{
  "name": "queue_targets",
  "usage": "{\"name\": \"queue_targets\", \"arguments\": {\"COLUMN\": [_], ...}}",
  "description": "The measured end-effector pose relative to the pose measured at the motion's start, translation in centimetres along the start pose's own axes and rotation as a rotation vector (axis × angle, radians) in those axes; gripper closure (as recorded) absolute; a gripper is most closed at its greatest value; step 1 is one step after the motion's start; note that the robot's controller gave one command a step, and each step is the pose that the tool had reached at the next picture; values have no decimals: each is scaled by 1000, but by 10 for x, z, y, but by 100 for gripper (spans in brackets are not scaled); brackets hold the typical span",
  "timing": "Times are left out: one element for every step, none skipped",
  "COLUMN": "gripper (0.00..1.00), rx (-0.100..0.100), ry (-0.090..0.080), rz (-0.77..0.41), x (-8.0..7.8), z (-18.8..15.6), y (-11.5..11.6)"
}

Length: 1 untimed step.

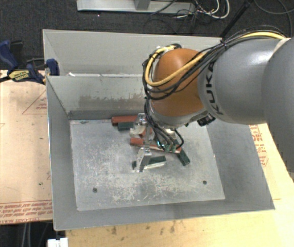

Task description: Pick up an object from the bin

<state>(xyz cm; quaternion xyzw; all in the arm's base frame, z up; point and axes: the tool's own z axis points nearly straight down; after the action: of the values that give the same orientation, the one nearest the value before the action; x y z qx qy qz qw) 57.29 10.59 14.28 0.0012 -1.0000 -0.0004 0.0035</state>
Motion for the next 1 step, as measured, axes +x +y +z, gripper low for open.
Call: {"name": "queue_targets", "arguments": {"gripper": [0], "rx": [-1], "ry": [-7], "rz": [2], "x": [-2], "z": [-4], "y": [-1]}}
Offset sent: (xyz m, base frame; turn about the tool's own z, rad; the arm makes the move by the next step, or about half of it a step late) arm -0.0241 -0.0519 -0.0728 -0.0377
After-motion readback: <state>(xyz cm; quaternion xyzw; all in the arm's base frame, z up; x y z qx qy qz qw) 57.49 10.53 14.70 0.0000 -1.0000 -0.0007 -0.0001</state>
